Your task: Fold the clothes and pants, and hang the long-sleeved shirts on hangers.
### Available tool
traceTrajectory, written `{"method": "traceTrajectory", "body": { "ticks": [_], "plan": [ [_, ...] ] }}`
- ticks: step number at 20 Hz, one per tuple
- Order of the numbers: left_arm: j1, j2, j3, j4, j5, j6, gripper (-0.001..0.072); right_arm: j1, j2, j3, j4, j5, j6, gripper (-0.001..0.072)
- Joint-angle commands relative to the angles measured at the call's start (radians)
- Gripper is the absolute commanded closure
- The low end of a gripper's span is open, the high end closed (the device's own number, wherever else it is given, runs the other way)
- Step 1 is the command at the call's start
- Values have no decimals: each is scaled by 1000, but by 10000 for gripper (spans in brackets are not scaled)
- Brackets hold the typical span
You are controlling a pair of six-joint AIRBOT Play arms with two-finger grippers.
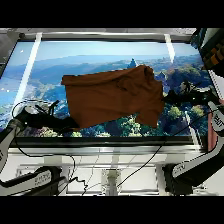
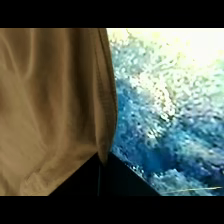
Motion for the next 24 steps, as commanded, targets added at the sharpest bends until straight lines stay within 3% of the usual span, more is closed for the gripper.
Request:
{"method": "traceTrajectory", "body": {
  "ticks": [1,2,5,7,10,15,20,24],
  "plan": [
    [-63,-11,-8,3,95,-48,265,0,0,1,3,-1,2,696],
    [-63,-11,-8,3,99,-48,353,0,0,1,3,0,2,697],
    [-58,-10,-4,9,103,-43,501,0,2,6,2,3,0,696],
    [-58,-10,8,11,111,-43,688,0,4,30,1,35,-1,697],
    [-55,-9,74,19,127,-43,688,0,39,66,-8,71,-3,697],
    [-43,58,364,60,98,-12,688,3,208,100,-22,145,-55,697],
    [-26,196,674,60,153,17,688,23,548,102,3,123,-80,697],
    [-11,389,747,60,324,17,688,22,886,102,67,26,-49,697]
  ]
}}
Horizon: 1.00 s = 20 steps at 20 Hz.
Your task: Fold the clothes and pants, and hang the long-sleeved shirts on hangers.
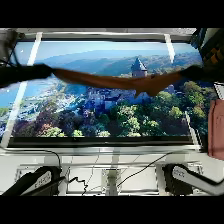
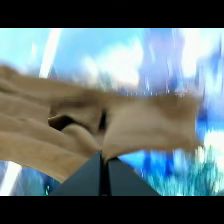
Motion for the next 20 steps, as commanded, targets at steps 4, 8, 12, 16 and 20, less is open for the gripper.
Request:
{"method": "traceTrajectory", "body": {
  "ticks": [4,8,12,16,20],
  "plan": [
    [10,325,68,3,216,6,688,3,527,1,52,-287,81,698],
    [10,497,68,20,264,6,688,1,737,1,38,-424,130,698],
    [10,578,66,171,211,-68,689,1,750,1,-109,-381,295,698],
    [10,502,23,262,85,-184,689,1,601,1,-134,-196,417,698],
    [7,258,-93,229,72,-193,689,2,304,0,-62,-128,449,697]
  ]
}}
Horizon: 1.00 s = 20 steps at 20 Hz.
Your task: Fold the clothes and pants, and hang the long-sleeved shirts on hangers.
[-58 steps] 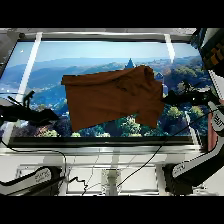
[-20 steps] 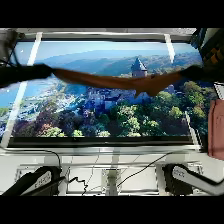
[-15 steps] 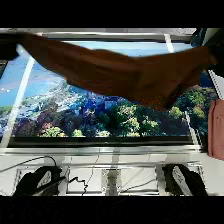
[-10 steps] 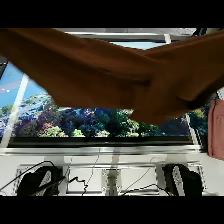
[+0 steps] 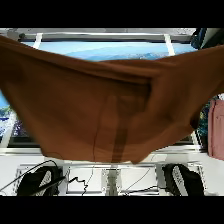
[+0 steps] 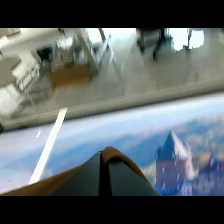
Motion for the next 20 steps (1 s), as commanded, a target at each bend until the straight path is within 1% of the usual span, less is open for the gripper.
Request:
{"method": "traceTrajectory", "body": {
  "ticks": [1,3,6,9,12,13,14,15,16,17,18,20],
  "plan": [
    [0,-209,-71,-8,-27,-31,689,10,-257,0,74,65,53,698],
    [-2,-375,-71,-64,7,-29,689,64,-424,0,79,46,54,698],
    [-45,-597,-71,-118,131,-14,688,183,-653,0,39,-49,53,697],
    [-109,-770,-71,-118,287,-14,688,269,-809,0,25,-232,53,697],
    [-153,-847,-71,-118,458,-15,688,303,-877,0,25,-450,53,697],
    [-160,-859,-71,-117,496,-15,688,306,-884,0,22,-494,53,697],
    [-162,-865,-71,-113,509,-14,688,306,-887,0,8,-509,53,697],
    [-161,-867,-71,-91,507,-15,688,304,-889,0,-40,-501,53,697],
    [-158,-867,-71,-34,501,-15,688,304,-890,0,-105,-475,53,697],
    [-152,-867,-71,23,476,-15,688,303,-890,0,-175,-430,54,697],
    [-145,-867,-71,48,432,-16,688,298,-890,0,-213,-369,55,697],
    [-127,-867,-71,59,312,-15,689,290,-890,0,-231,-229,55,697]
  ]
}}
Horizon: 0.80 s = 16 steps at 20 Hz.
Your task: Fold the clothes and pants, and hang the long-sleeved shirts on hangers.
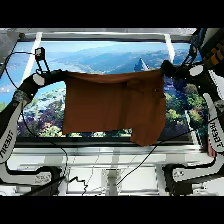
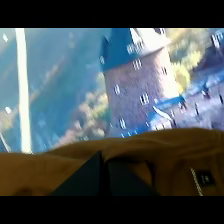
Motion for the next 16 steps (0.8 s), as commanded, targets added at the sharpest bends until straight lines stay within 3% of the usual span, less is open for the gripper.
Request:
{"method": "traceTrajectory", "body": {
  "ticks": [1,4,10,14,15,16],
  "plan": [
    [23,-9,0,89,-158,-1,689,-6,-9,1,-107,179,0,697],
    [45,-8,0,154,-318,0,689,-12,-9,2,-184,253,0,697],
    [35,-15,0,163,-454,-1,689,-12,-12,2,-386,416,3,697],
    [35,-49,0,162,-509,-1,687,-11,-12,2,-381,381,3,693],
    [35,-52,0,163,-509,0,585,-12,-12,2,-378,371,3,591],
    [35,-50,0,163,-509,-1,276,-11,-12,2,-378,365,3,356]
  ]
}}
